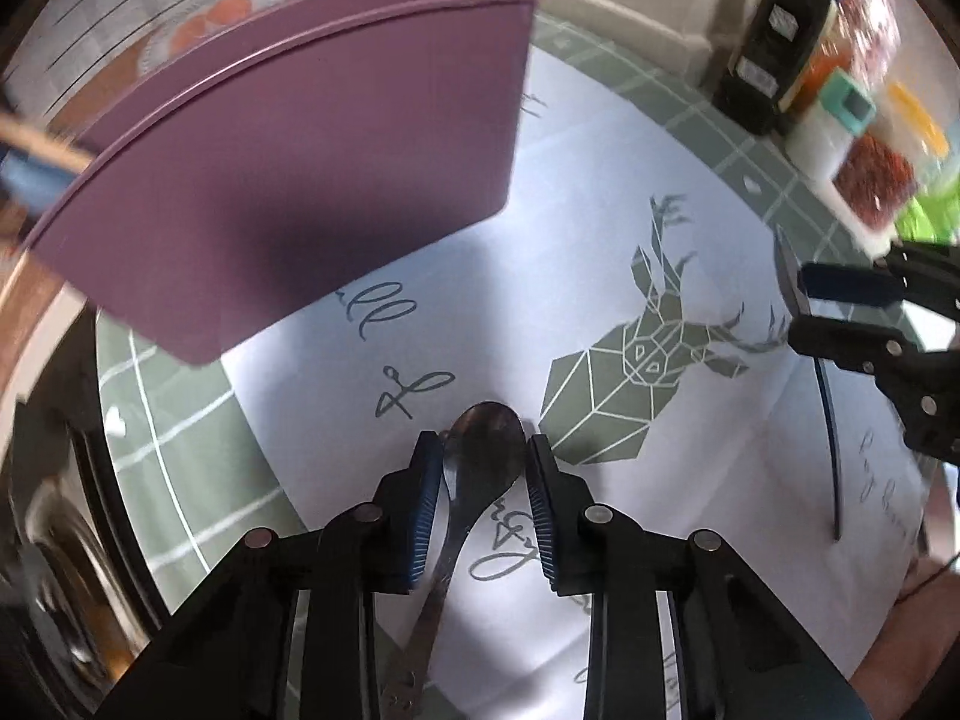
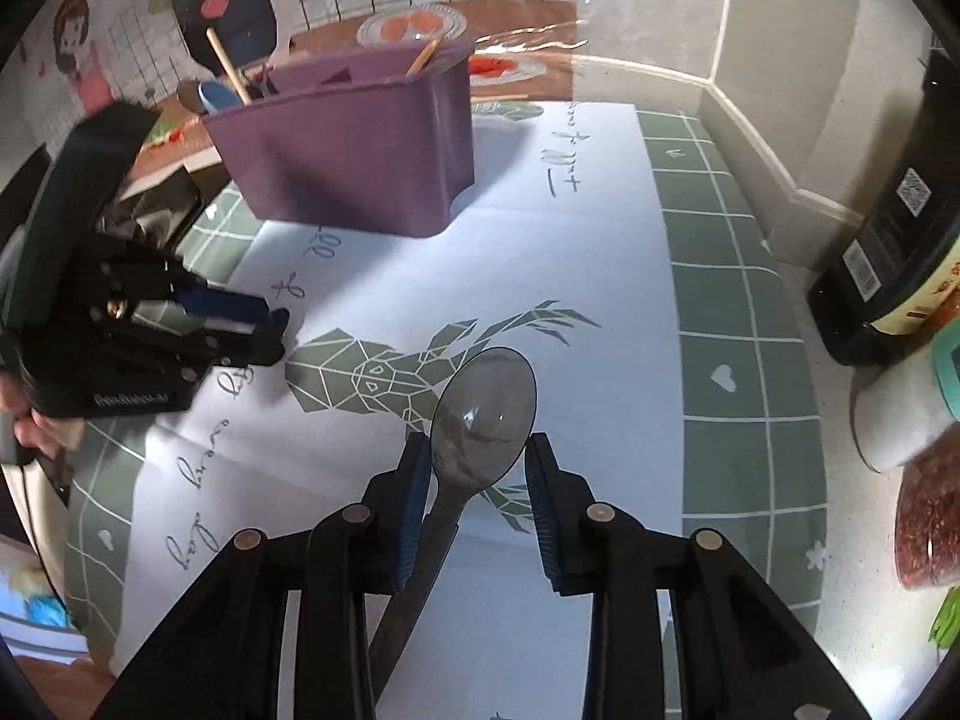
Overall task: Organize utensils
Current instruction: 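Carry the metal spoon and black-handled spoon up over the purple holder with both tools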
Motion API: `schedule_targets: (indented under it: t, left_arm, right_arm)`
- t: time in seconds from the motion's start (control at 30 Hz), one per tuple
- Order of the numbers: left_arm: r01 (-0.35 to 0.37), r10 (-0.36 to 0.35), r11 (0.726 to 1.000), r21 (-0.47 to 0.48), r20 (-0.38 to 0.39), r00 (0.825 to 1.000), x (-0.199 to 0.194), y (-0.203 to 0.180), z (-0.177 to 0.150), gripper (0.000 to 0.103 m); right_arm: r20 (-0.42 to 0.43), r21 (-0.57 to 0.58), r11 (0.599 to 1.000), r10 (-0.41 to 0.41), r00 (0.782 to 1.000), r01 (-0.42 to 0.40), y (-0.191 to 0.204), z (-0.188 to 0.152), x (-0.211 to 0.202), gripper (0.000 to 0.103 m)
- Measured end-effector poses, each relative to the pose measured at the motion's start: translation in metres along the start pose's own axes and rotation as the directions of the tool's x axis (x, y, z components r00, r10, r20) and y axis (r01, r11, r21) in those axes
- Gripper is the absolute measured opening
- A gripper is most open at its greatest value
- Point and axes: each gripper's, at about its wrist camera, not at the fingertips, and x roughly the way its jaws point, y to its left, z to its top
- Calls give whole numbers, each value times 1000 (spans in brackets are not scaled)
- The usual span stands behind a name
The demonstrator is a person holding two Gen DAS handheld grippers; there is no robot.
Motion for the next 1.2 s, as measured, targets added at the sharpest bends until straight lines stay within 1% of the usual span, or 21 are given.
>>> schedule_targets:
  t: [0.1,0.2,0.23,0.33,0.37,0.43,0.47,0.6,0.63,0.67,0.73,0.77,0.8,0.83,0.93,0.97,1.0,1.07,1.1,1.17,1.2]
  left_arm:
    - [25,-15,991,-133,78,997,-13,11,-14,29]
    - [38,3,976,-216,186,982,-34,13,-30,29]
    - [42,7,972,-231,205,979,-39,15,-34,29]
    - [45,44,956,-288,297,954,-57,13,-43,29]
    - [51,60,947,-316,331,942,-64,14,-46,29]
    - [59,78,936,-347,369,926,-72,13,-48,29]
    - [59,99,928,-368,395,913,-79,14,-50,29]
    - [62,135,914,-400,447,884,-96,12,-50,29]
    - [60,143,914,-401,457,878,-102,12,-51,29]
    - [51,157,914,-402,469,869,-108,11,-50,29]
    - [43,179,915,-400,501,847,-122,11,-45,29]
    - [45,180,917,-397,512,840,-127,12,-43,29]
    - [46,187,918,-393,533,825,-136,13,-38,29]
    - [46,192,919,-393,545,816,-142,14,-33,29]
    - [71,192,912,-405,572,798,-154,23,-24,29]
    - [71,194,911,-406,574,796,-156,24,-23,29]
    - [65,204,909,-411,578,790,-158,26,-23,29]
    - [57,214,908,-415,577,789,-159,28,-24,29]
    - [58,216,905,-421,574,790,-158,30,-25,29]
    - [60,220,900,-431,569,793,-157,31,-28,29]
    - [61,222,897,-438,566,794,-156,32,-30,29]
  right_arm:
    - [25,-5,1000,-9,1000,9,4,3,-6,29]
    - [48,-9,1000,5,999,-4,8,5,-13,29]
    - [54,-12,1000,9,998,-9,10,6,-15,29]
    - [79,-30,999,13,997,-11,17,7,-22,29]
    - [89,-35,999,19,996,-16,20,8,-24,29]
    - [101,-43,999,28,995,-23,24,10,-28,29]
    - [109,-49,998,34,993,-29,27,11,-31,29]
    - [136,-69,997,53,989,-44,35,15,-43,28]
    - [146,-74,996,56,988,-46,37,16,-46,22]
    - [157,-79,996,63,986,-51,39,18,-50,0]
    - [180,-85,995,63,982,-48,41,23,-58,1]
    - [204,-90,995,62,977,-44,42,27,-63,1]
    - [223,-94,995,62,973,-42,43,30,-68,1]
    - [245,-102,994,69,967,-45,44,35,-73,1]
    - [262,-100,992,96,960,-72,40,49,-81,1]
    - [244,-100,991,106,964,-84,38,53,-79,1]
    - [216,-97,991,113,970,-93,34,56,-73,5]
    - [187,-79,993,96,978,-82,27,57,-60,13]
    - [160,-68,994,91,983,-81,24,56,-47,25]
    - [105,-42,991,128,986,-124,22,52,-25,42]
    - [82,-22,986,167,983,-165,22,50,-11,43]
